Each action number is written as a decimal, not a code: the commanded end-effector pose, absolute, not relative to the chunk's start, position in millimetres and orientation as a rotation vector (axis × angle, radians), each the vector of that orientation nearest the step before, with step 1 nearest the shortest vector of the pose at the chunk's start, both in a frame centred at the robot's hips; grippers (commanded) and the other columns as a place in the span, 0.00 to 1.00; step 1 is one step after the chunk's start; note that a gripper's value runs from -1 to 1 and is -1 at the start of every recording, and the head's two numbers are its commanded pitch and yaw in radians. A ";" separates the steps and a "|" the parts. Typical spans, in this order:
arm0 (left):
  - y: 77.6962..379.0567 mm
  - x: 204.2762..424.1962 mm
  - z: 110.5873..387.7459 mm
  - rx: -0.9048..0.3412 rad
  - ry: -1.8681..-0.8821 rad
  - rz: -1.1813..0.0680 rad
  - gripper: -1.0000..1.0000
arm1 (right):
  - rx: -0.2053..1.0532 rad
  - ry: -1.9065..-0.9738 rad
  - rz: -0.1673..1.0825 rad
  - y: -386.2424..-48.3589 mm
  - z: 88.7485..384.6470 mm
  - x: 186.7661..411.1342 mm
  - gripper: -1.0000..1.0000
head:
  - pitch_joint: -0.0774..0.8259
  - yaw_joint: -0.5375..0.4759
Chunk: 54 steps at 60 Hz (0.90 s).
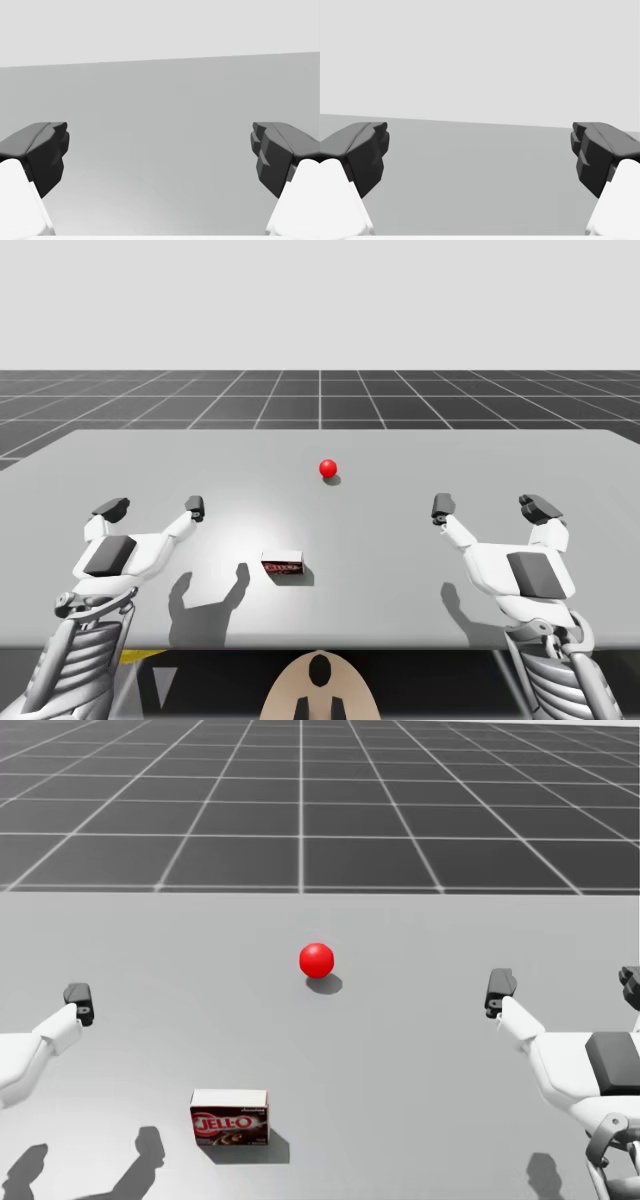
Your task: Watch the red light. When it turns green, pick up the object.
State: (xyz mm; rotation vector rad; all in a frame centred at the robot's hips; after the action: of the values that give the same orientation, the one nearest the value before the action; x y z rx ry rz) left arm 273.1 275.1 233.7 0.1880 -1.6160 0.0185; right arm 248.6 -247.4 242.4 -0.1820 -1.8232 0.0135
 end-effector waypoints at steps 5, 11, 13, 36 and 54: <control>275.2 273.1 233.7 0.188 -1.616 0.018 0.00 | -0.171 -1.820 0.000 -245.3 241.0 248.1 0.00 | 0.58 0.49; 274.9 273.0 233.7 0.188 -1.616 0.018 0.00 | -0.171 -1.820 0.000 -245.1 241.0 248.0 0.00 | 0.58 0.49; 275.0 273.0 233.7 0.188 -1.616 0.018 0.00 | -0.172 -1.821 0.000 -245.1 241.0 248.0 0.00 | 0.58 0.49; 274.3 273.1 233.8 0.189 -1.615 0.017 0.00 | -0.174 -1.821 0.003 -245.5 241.1 248.2 0.00 | 0.58 0.49; 274.0 273.5 233.4 0.189 -1.611 0.016 0.00 | -0.169 -1.818 0.008 -244.4 240.6 248.3 0.00 | 0.64 0.52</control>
State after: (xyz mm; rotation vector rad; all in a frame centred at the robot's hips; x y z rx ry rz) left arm 273.3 274.4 233.8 0.1895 -1.6138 0.0169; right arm 248.8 -247.0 242.1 -0.1812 -1.8218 0.0192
